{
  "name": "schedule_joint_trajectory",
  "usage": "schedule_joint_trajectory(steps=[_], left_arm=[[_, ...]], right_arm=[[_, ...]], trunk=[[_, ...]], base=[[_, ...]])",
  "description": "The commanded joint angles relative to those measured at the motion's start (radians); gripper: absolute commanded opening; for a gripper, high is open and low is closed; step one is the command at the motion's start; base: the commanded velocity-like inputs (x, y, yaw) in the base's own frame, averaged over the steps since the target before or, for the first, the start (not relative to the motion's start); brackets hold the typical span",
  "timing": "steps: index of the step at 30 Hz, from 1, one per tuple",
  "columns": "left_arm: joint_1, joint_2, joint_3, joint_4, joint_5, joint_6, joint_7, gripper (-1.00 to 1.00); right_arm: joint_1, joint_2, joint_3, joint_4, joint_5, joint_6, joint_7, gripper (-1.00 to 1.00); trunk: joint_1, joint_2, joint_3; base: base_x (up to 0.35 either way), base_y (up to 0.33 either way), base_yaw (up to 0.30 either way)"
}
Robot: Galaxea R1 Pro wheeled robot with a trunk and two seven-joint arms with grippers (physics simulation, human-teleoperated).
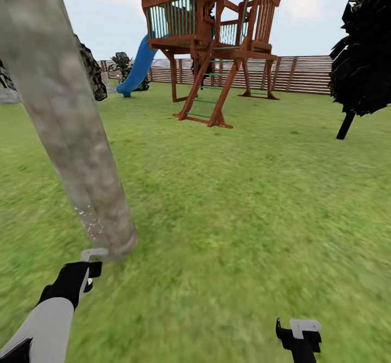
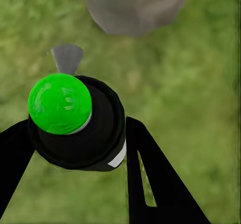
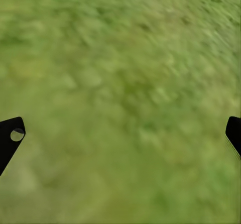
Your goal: In the garden, pick up the pesticide atomizer on the floor and spray pesticide onto both trees until each tree trunk is fully covered.
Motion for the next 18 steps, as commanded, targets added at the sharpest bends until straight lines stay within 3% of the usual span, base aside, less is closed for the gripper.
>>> schedule_joint_trajectory(steps=[1,9,16,18], left_arm=[[0.0,0.0,0.0,0.0,0.0,0.0,0.0,-1.0],[0.0,0.0,-0.001,-0.001,0.001,0.0,0.0,-1.0],[-0.021,-0.033,-0.012,-0.007,-0.002,0.005,-0.001,-1.0],[-0.052,-0.036,-0.012,-0.018,-0.002,0.009,-0.003,-1.0]], right_arm=[[0.0,0.0,0.0,0.0,0.0,0.0,0.0,1.0],[0.0,0.0,0.0,-0.002,-0.001,0.0,-0.001,1.0],[0.0,0.0,0.0,-0.002,-0.001,0.001,-0.001,1.0],[0.0,0.0,0.0,-0.002,-0.002,0.002,-0.001,1.0]], trunk=[[0.0,0.0,0.0],[0.0,0.0,0.0],[0.0,0.0,0.0],[0.0,0.0,0.0]], base=[[0.212,-0.207,0.0],[0.069,-0.255,0.005],[0.0,-0.273,0.241],[0.0,-0.273,0.277]])
